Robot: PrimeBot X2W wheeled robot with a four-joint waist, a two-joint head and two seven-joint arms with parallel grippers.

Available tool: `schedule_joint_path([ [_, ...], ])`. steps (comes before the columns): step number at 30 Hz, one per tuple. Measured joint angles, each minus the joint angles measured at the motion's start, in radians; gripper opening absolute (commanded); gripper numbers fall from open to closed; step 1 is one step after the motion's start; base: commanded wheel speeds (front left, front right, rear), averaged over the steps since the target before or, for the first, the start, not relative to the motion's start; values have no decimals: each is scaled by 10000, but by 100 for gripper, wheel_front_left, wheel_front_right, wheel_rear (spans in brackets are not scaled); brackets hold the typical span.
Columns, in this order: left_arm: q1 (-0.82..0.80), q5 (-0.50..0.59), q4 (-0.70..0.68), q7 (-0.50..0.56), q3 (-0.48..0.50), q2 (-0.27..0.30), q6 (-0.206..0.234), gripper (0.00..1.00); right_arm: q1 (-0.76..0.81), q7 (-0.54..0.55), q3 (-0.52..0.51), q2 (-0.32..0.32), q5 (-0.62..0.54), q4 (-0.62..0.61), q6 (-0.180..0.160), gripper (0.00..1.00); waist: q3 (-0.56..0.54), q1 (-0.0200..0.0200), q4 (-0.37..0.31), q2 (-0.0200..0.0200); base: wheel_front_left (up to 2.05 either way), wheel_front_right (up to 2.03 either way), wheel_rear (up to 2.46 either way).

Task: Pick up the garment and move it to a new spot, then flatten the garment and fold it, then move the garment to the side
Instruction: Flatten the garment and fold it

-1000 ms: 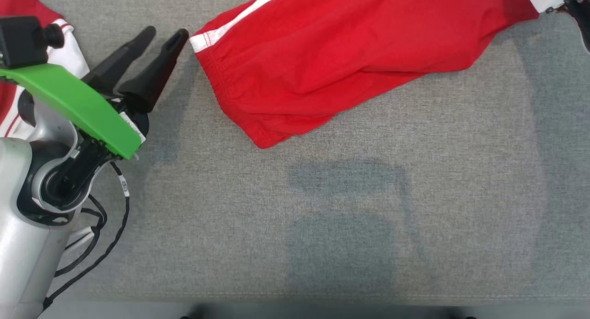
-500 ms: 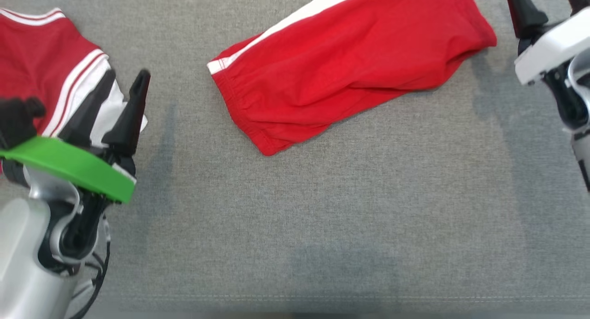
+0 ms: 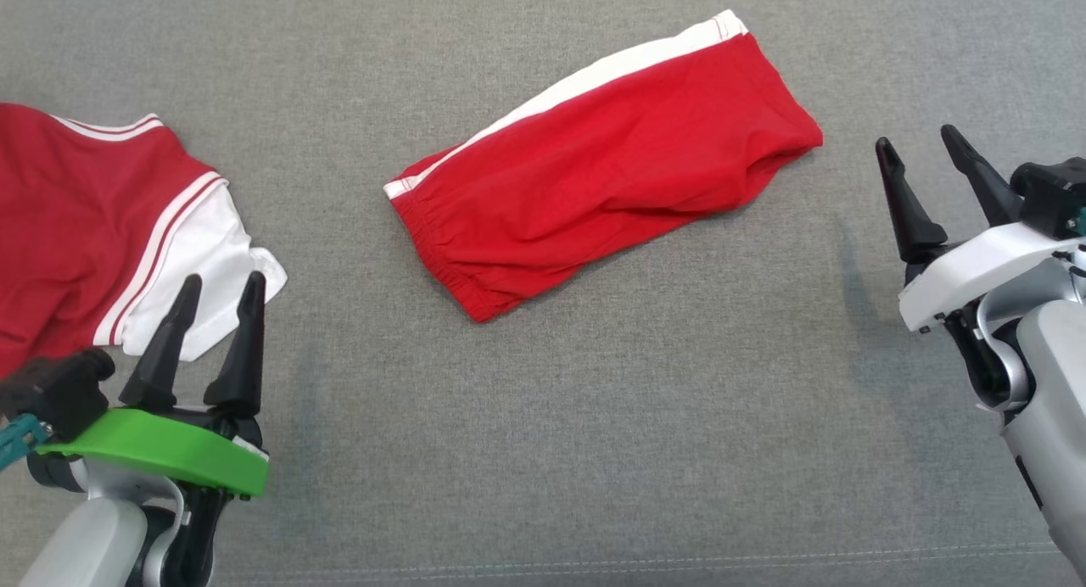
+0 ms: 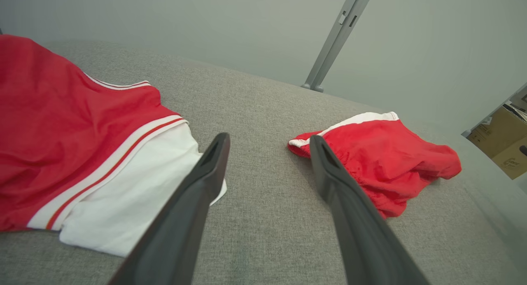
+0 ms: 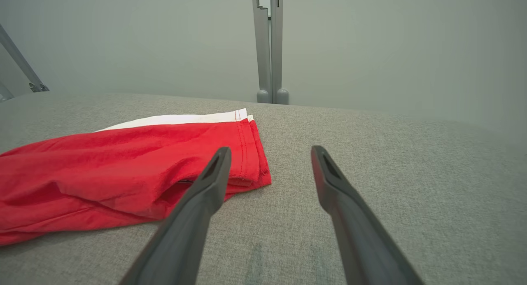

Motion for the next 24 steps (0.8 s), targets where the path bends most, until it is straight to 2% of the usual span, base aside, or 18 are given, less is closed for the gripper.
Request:
schedule_joint_path([
  [9,398,430,-617,67,-247,-109,128,100,-11,541,-472,-385,453,17,-117,100,-234,0,115,0,0,0,0],
  [15,557,594,-1047,58,-334,-140,205,100,-729,1415,-924,-566,1133,314,-115,100,203,0,451,0,0,0,0],
  [24,544,786,-1486,-21,-244,-242,234,100,-1876,2495,-988,-662,1290,765,-205,100,1076,0,1096,0,0,0,0],
])
